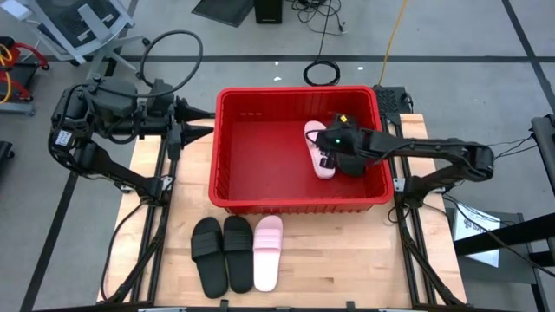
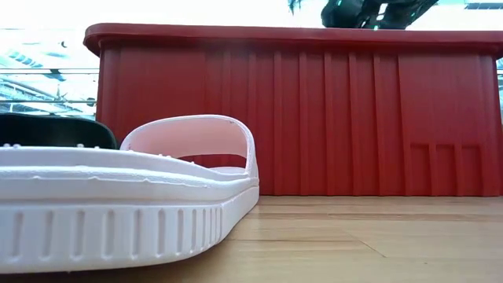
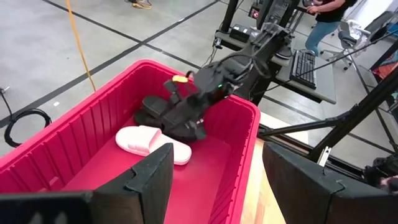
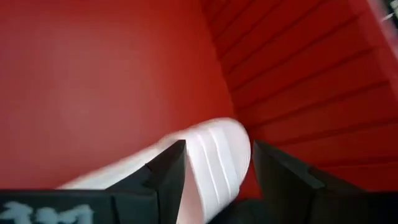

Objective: Pick and place slides into bin
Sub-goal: Put the pink slide into the red container

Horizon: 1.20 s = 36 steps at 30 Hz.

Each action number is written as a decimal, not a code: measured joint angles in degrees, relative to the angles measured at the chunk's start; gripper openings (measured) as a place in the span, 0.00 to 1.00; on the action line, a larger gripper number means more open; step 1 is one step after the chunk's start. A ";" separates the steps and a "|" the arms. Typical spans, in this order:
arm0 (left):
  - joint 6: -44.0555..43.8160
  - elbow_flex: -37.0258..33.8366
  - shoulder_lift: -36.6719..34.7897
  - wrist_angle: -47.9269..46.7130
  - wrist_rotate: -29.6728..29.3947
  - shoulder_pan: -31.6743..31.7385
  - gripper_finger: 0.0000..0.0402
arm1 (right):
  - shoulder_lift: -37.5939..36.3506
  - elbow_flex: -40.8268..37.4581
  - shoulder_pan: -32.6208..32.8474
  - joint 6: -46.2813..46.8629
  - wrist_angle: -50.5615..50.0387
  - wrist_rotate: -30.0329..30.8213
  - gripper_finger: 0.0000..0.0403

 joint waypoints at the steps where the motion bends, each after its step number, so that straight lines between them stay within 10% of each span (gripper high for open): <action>1: 0.00 0.00 0.00 0.09 -0.02 -0.01 0.60 | -1.15 -0.02 0.52 1.18 0.27 0.00 0.44; 22: -1.32 0.02 3.00 3.47 3.57 -2.36 0.60 | -16.23 0.02 10.09 40.93 46.81 -0.93 0.44; 36: -5.08 0.02 4.90 3.73 3.73 -9.46 0.60 | -10.99 0.00 23.18 65.90 66.07 -20.24 0.44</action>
